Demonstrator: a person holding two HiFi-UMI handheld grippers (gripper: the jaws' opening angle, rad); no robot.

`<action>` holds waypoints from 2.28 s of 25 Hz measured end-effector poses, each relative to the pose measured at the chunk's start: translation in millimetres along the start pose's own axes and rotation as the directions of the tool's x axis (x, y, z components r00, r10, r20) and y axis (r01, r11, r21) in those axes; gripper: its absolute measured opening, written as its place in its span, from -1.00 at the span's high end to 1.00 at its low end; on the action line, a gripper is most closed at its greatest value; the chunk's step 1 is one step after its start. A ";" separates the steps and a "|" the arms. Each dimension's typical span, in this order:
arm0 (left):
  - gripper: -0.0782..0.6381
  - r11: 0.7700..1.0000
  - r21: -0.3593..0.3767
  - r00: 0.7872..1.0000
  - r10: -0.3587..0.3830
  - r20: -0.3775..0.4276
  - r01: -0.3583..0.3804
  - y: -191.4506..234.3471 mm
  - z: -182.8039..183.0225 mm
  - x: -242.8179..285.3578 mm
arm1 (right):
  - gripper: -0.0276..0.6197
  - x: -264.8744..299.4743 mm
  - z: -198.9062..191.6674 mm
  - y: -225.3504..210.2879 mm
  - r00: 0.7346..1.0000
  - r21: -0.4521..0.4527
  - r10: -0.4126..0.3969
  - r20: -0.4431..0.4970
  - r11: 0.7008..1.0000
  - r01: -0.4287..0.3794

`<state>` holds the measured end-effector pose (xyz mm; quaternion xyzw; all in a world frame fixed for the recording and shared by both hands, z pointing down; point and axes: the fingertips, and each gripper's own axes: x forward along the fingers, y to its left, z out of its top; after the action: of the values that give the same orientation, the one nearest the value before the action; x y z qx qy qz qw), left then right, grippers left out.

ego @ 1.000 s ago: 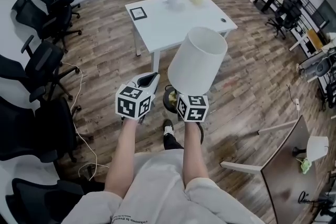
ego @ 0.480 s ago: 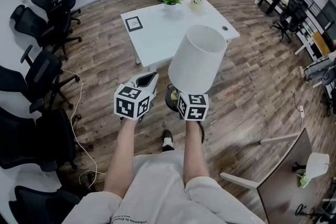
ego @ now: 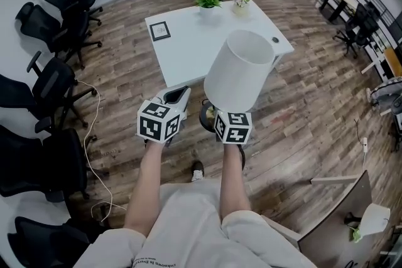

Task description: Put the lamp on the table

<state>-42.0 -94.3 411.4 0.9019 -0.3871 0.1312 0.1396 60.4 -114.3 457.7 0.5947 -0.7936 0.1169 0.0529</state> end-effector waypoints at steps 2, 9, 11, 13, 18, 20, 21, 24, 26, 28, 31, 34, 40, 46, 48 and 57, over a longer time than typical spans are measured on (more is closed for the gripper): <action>0.78 1.000 0.001 1.000 0.009 -0.005 -0.009 1.2 1.4 10.0 | 0.45 6.9 0.1 -7.5 1.000 -0.003 0.010 -0.006 1.000 -0.010; 0.78 0.999 0.012 0.999 0.041 -0.013 -0.041 2.2 6.4 33.3 | 0.45 20.9 0.3 -36.8 1.000 0.004 0.024 -0.015 1.000 -0.024; 0.78 0.999 0.017 0.999 0.046 -0.020 -0.045 4.3 6.9 36.9 | 0.45 24.0 -0.2 -43.2 1.000 0.010 0.020 -0.017 1.000 -0.019; 0.78 0.999 0.016 0.998 0.050 -0.024 -0.050 6.5 7.3 38.5 | 0.45 25.6 -0.7 -47.2 1.000 0.015 0.018 -0.018 1.000 -0.018; 0.78 0.999 0.011 0.998 0.051 -0.042 -0.051 10.7 7.5 45.1 | 0.45 28.3 -2.3 -54.2 1.000 0.024 0.017 -0.026 1.000 -0.016; 0.78 0.999 0.011 0.998 0.045 -0.052 -0.045 12.3 5.9 49.9 | 0.45 30.9 -4.3 -58.4 1.000 0.030 0.009 -0.028 1.000 -0.008; 0.78 0.999 0.008 0.998 0.043 -0.054 -0.042 14.0 5.4 52.8 | 0.45 33.3 -4.8 -60.4 1.000 0.034 0.006 -0.029 0.999 -0.005; 0.78 0.999 -0.012 0.998 0.035 -0.060 -0.035 21.0 -0.3 63.9 | 0.45 43.5 -8.3 -67.0 0.999 0.040 -0.001 -0.040 0.999 0.003; 0.78 0.999 -0.026 0.997 0.027 -0.067 -0.029 25.2 -6.6 73.2 | 0.45 52.3 -11.4 -73.5 0.999 0.033 -0.009 -0.051 0.999 0.011; 0.78 0.999 -0.032 0.997 0.026 -0.074 -0.028 33.2 -7.7 83.2 | 0.45 64.3 -11.2 -79.6 0.998 0.024 -0.012 -0.058 1.000 0.014; 0.78 0.998 -0.048 0.997 0.034 -0.065 -0.037 53.2 2.7 97.3 | 0.45 85.4 -6.5 -85.9 0.998 0.017 -0.009 -0.062 1.000 0.010; 0.78 0.998 -0.055 0.998 0.030 -0.053 -0.033 67.7 16.8 112.8 | 0.45 106.3 1.2 -94.4 0.998 0.026 -0.008 -0.060 1.000 0.010; 0.78 0.998 -0.057 0.998 0.021 -0.055 -0.024 96.1 35.4 147.7 | 0.45 150.4 14.7 -114.6 0.998 0.033 -0.021 -0.052 0.999 0.022; 0.78 0.998 -0.061 0.997 0.016 -0.069 -0.020 119.8 44.5 181.1 | 0.45 185.5 19.2 -133.3 0.997 0.025 -0.029 -0.071 0.999 0.031; 0.78 0.998 -0.069 0.997 0.005 -0.071 -0.010 125.3 48.9 192.8 | 0.45 195.5 22.7 -139.8 0.996 0.016 -0.033 -0.079 0.999 0.034; 0.78 0.996 -0.074 0.996 -0.047 -0.073 0.042 155.5 69.2 260.6 | 0.45 244.6 38.1 -170.7 0.993 -0.067 -0.075 -0.091 0.995 0.069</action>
<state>26.1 -394.0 460.5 0.8991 -0.3659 0.1477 0.1896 155.5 -396.9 496.4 0.6150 -0.7715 0.1174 0.1130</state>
